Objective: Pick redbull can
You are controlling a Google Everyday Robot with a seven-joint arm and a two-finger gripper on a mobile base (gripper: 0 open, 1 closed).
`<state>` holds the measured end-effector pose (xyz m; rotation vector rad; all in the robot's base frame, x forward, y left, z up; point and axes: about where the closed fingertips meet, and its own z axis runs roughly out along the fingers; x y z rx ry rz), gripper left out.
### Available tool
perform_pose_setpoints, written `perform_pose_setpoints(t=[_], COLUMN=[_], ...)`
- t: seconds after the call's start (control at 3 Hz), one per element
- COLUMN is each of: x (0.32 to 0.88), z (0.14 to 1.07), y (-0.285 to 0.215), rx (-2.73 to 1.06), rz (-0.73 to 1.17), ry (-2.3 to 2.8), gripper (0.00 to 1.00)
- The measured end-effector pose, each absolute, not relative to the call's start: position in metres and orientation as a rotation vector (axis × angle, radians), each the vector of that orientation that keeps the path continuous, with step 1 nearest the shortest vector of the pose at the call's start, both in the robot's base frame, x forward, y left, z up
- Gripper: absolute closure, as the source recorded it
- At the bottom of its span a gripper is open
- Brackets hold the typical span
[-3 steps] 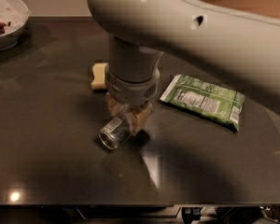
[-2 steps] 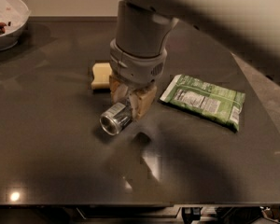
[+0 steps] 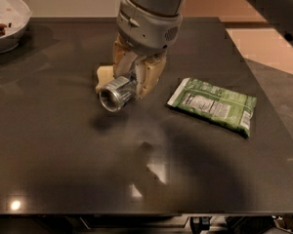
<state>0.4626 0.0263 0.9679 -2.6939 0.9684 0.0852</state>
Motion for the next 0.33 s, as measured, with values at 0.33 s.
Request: perform_pose_setpoints(t=[0.33], x=[0.4665], z=[0.9695], y=[0.0313], rx=[-2.673], rz=[0.069], ry=[0.961], gripper=[1.00])
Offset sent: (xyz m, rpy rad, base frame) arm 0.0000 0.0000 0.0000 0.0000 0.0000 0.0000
